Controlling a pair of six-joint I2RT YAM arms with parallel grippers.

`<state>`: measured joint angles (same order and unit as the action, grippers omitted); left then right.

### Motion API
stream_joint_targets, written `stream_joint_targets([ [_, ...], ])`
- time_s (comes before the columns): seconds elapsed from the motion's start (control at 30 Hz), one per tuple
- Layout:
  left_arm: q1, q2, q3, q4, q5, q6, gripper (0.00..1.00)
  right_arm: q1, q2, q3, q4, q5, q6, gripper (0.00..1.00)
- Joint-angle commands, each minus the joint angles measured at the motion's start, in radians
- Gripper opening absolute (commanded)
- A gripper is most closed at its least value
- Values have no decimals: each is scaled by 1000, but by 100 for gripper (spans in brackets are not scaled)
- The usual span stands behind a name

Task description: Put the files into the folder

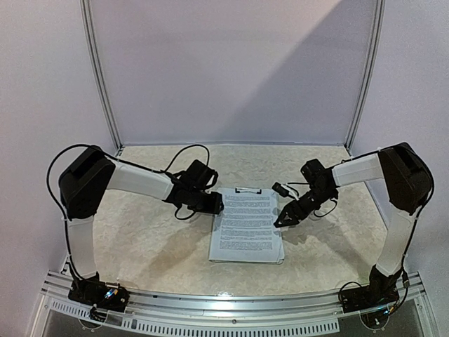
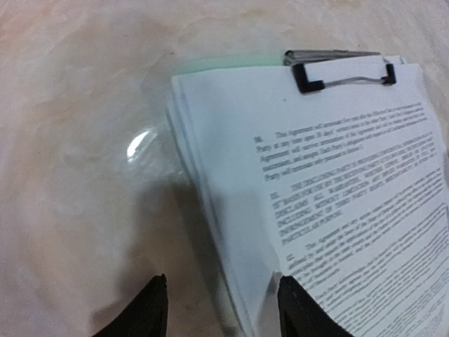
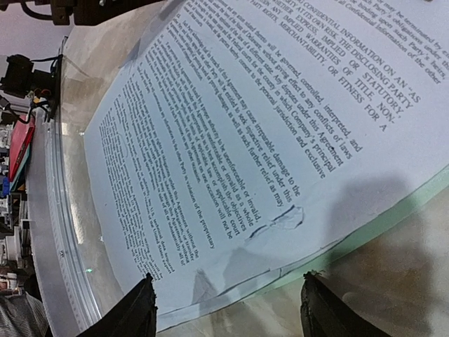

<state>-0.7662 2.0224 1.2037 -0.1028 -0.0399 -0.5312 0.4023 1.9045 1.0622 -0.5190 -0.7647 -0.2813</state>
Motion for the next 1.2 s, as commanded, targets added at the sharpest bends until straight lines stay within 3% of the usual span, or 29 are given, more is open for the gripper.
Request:
stream_joint_targets([
  [0.0, 7, -72, 64, -210, -173, 81, 56, -85, -11, -14, -58, 153, 51, 71],
  [0.23, 23, -226, 186, -376, -385, 259, 59, -135, -253, 7, -9, 302, 7, 75],
  [0.37, 76, -374, 147, -305, -385, 343, 83, -230, -413, -21, 140, 303, 54, 78],
  [0.4, 102, -405, 126, -277, -352, 329, 88, -260, -450, -34, 180, 289, 70, 82],
  [0.43, 126, -438, 101, -249, -321, 315, 96, -289, -497, -60, 236, 310, 99, 95],
  [0.47, 142, -468, 82, -230, -306, 299, 99, -310, -527, -96, 298, 345, 163, 98],
  [0.6, 149, -619, -92, -28, -292, 297, 99, -327, -676, -248, 486, 473, 250, 99],
  [0.7, 152, -704, -288, 217, -310, 275, 99, -327, -688, -256, 450, 626, 394, 99],
  [0.77, 154, -722, -360, 292, -281, 261, 100, -328, -695, -299, 460, 644, 378, 99],
  [1.0, 157, -645, -275, 179, -300, 273, 100, -351, -743, -348, 493, 567, 316, 99],
  [1.17, 157, -639, -294, 201, -305, 263, 99, -352, -728, -380, 510, 474, 292, 99],
])
